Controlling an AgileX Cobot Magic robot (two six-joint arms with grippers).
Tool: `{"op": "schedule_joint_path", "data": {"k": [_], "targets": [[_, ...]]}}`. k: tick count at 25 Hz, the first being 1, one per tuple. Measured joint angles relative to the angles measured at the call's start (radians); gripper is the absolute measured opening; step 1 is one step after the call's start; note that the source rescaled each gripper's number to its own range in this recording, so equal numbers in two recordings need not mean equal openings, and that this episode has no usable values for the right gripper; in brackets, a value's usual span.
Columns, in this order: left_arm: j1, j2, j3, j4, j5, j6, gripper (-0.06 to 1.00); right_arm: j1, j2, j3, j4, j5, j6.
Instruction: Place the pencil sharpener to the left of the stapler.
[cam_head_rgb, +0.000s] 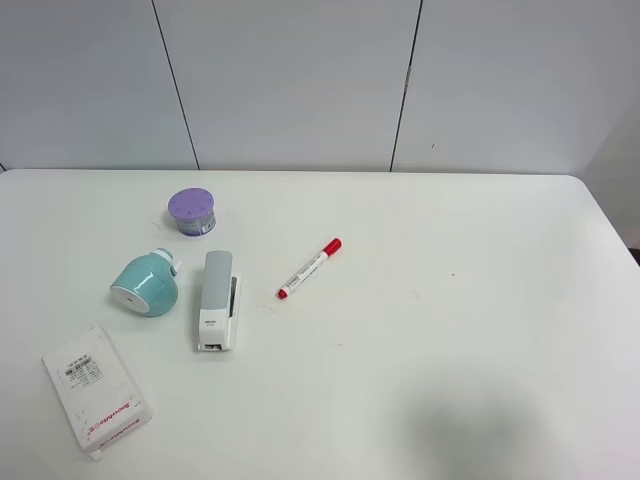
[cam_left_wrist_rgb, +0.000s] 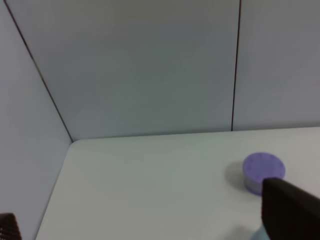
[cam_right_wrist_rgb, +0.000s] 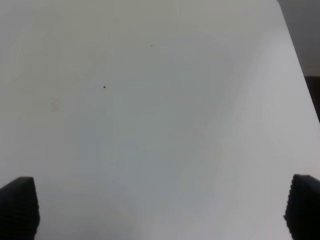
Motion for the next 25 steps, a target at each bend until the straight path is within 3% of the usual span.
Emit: {"op": "schedule_joint_path", "data": {"k": [7,15,20,25], "targets": [[0.0,-0.315,0.228,-0.075,0.07,-0.018,0.84,0.0,0.0,0.0,0.0,0.0,0.0],[0.002,-0.476,0.372,-0.106,0.079,-0.013,0.84,0.0,0.0,0.0,0.0,0.0,0.0],[0.083,-0.491,0.454,-0.154,0.082,0.038,0.84,0.0,0.0,0.0,0.0,0.0,0.0],[0.17,-0.491,0.471,-0.233,0.101,0.122,0.65,0.0,0.0,0.0,0.0,0.0,0.0]]}}
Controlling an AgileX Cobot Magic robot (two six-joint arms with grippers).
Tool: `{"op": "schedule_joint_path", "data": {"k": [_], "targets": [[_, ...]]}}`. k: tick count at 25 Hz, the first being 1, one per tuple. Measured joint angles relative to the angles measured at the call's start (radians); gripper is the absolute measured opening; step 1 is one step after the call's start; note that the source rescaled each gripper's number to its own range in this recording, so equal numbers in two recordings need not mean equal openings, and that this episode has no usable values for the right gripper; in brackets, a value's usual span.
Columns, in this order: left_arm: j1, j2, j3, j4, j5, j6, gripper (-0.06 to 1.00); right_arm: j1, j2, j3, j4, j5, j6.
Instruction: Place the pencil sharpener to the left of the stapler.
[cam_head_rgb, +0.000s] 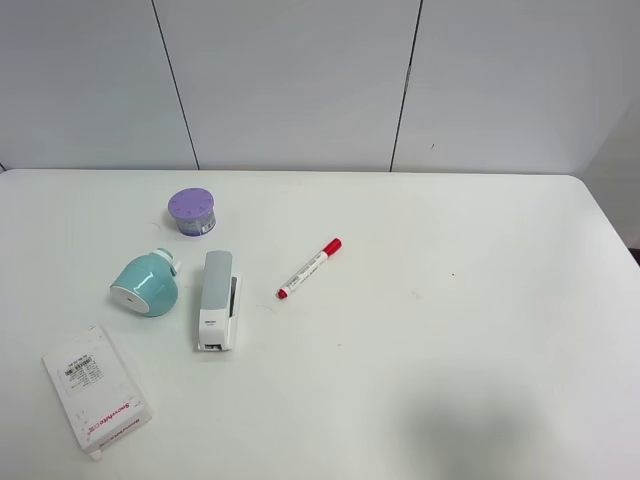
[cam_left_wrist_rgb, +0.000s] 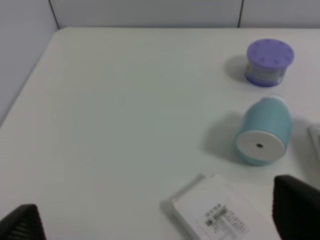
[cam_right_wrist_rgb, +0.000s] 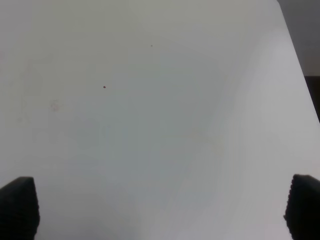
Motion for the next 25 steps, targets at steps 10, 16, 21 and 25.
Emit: {"op": "schedule_joint_path", "data": {"k": [10,16,21,25], "targets": [[0.0,-0.003,0.022,-0.029,0.029,0.04,0.52,0.0,0.0,0.0,0.0,0.0,0.0],[0.0,-0.003,0.022,-0.03,0.029,0.062,0.52,0.0,0.0,0.0,0.0,0.0,0.0],[0.0,-0.003,0.022,-0.036,0.029,0.063,0.52,0.0,0.0,0.0,0.0,0.0,0.0],[0.0,-0.003,0.022,-0.039,0.029,0.065,0.52,0.0,0.0,0.0,0.0,0.0,0.0]]}}
